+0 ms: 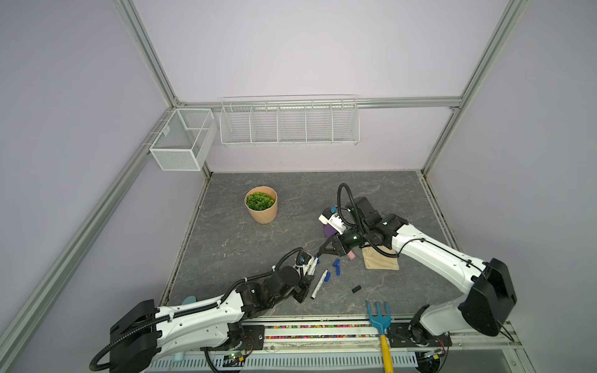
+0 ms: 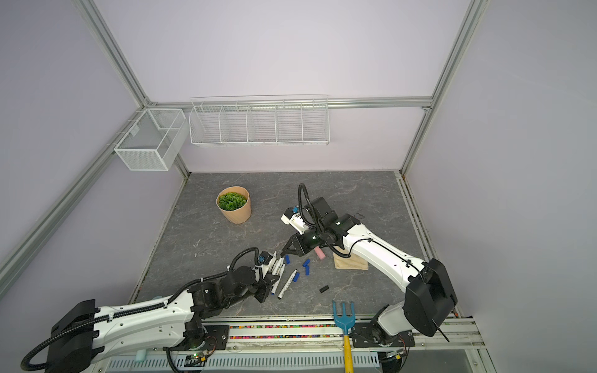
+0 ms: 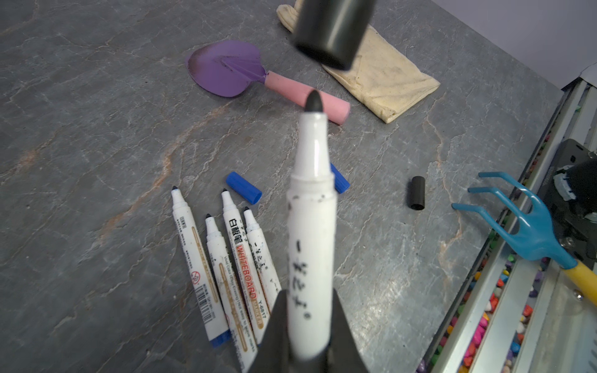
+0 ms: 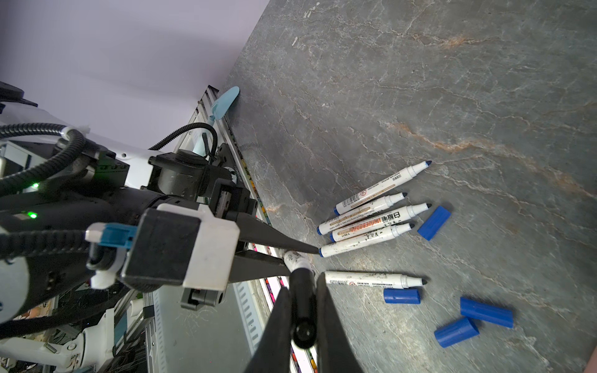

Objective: Insert the pens into the pen caps

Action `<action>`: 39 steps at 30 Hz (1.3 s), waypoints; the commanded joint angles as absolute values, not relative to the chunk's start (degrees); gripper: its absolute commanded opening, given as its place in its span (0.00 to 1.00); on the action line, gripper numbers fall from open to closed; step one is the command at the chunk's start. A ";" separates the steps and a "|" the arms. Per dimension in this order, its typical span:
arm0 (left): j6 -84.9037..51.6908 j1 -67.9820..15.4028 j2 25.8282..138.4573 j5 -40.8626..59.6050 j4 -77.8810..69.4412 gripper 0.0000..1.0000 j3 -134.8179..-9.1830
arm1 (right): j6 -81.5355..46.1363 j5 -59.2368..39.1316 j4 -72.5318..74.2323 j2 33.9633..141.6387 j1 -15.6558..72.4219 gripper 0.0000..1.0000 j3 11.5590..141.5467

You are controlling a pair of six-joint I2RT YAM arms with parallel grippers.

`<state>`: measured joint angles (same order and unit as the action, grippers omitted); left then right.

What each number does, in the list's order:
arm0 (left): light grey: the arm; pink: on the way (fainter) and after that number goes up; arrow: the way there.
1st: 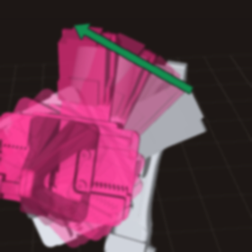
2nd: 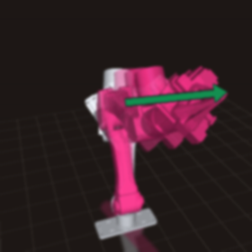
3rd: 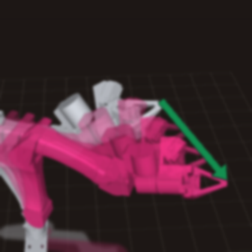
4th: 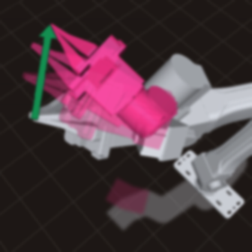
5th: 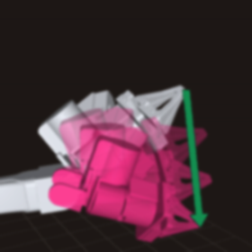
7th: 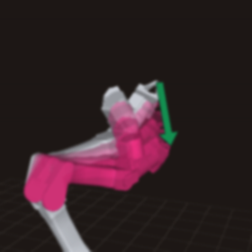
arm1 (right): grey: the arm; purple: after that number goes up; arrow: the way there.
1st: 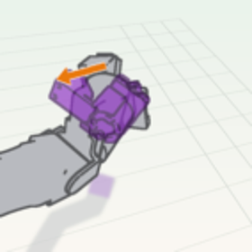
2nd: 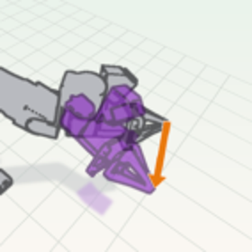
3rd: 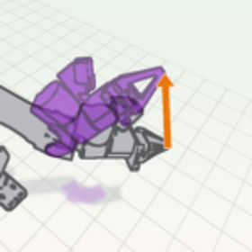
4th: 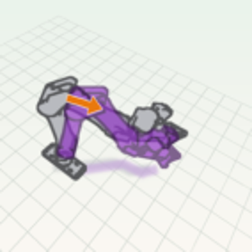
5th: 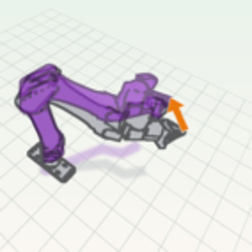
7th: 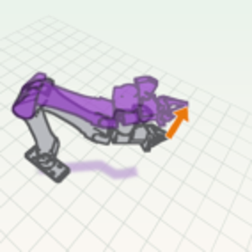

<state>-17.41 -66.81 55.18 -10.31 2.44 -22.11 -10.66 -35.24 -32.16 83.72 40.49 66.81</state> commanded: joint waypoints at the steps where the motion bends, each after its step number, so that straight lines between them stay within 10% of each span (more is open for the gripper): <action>1: -16.52 -67.32 55.08 -11.24 1.23 0.00 -22.60 | -9.62 -34.63 -33.42 85.29 40.24 0.08 67.00; 39: -13.23 -69.61 54.65 -14.29 -0.48 0.00 -24.01 | -5.82 -42.29 -42.90 89.64 43.79 0.08 67.67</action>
